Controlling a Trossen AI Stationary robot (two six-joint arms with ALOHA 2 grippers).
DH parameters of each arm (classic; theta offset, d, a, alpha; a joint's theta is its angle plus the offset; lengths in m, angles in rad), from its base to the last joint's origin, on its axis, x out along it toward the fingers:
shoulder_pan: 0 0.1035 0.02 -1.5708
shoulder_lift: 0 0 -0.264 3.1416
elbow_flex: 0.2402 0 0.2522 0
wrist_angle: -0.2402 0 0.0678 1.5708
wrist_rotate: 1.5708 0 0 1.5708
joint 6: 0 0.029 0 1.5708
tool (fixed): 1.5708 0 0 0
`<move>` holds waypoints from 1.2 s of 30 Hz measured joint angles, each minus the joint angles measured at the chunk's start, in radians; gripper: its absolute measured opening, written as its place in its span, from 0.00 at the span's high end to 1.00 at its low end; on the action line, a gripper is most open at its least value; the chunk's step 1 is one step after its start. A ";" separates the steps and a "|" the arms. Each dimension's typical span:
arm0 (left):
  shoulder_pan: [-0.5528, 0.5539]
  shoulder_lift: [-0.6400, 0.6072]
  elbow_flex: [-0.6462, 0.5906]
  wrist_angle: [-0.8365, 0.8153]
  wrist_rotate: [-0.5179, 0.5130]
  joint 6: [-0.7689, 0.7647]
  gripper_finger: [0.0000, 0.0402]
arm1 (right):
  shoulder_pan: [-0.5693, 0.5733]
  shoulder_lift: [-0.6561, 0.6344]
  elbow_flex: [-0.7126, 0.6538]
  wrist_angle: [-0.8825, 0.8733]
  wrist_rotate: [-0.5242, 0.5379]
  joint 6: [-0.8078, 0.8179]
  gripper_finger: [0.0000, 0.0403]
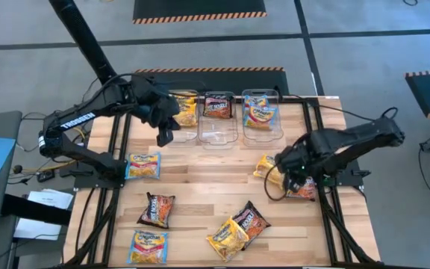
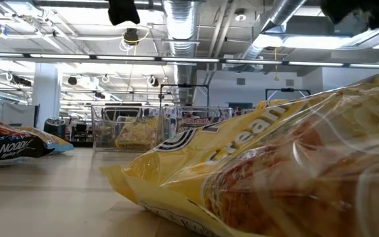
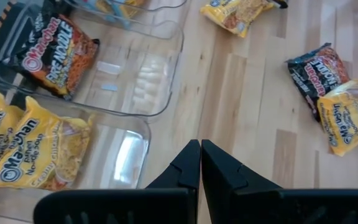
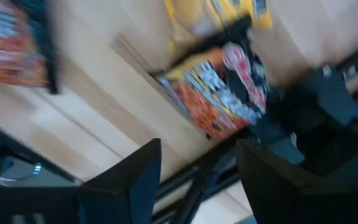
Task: Sort Maruchan noodles
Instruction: Put the black noodle pack in the middle transparent bin
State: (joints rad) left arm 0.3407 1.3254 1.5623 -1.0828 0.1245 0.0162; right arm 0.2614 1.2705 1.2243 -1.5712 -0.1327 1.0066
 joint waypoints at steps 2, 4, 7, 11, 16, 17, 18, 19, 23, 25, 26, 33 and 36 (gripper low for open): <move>-0.009 0.000 0.000 0.000 0.000 -0.002 1.00 | 0.024 0.000 -0.044 0.000 -0.003 0.049 0.40; -0.019 0.000 0.000 0.000 0.000 -0.005 1.00 | 0.042 0.000 -0.084 0.005 -0.003 0.098 0.40; -0.031 0.000 0.000 0.000 0.000 -0.012 1.00 | 0.061 0.000 -0.127 0.021 -0.008 0.167 0.40; -0.045 0.000 0.000 0.000 0.000 -0.013 1.00 | 0.075 0.000 -0.184 0.071 -0.021 0.234 0.40; -0.060 0.000 0.000 0.000 -0.001 -0.021 1.00 | 0.079 0.000 -0.258 0.149 -0.047 0.287 0.40; -0.063 0.000 0.000 0.000 -0.001 -0.021 1.00 | 0.079 0.000 -0.272 0.166 -0.052 0.296 0.40; -0.066 0.000 0.000 0.000 -0.001 -0.021 1.00 | 0.079 0.000 -0.285 0.184 -0.054 0.305 0.40; -0.068 0.000 0.000 0.000 -0.001 -0.021 1.00 | 0.079 0.000 -0.299 0.204 -0.054 0.317 0.40; -0.074 0.000 0.000 0.000 -0.002 -0.021 1.00 | 0.079 0.000 -0.343 0.264 -0.054 0.356 0.40; -0.074 0.000 0.000 0.000 -0.002 -0.021 1.00 | 0.079 0.000 -0.369 0.295 -0.054 0.375 0.40; -0.074 0.000 0.000 0.000 -0.004 -0.021 1.00 | 0.079 0.000 -0.385 0.312 -0.054 0.385 0.40; -0.073 0.000 -0.001 0.000 -0.005 -0.028 1.00 | 0.079 0.000 -0.489 0.403 -0.053 0.496 0.40; -0.073 0.000 -0.001 0.000 -0.005 -0.028 1.00 | 0.079 0.000 -0.538 0.449 -0.054 0.534 0.40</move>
State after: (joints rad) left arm 0.2676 1.3258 1.5616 -1.0824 0.1196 -0.0115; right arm 0.3401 1.2706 0.6861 -1.1221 -0.1864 1.5403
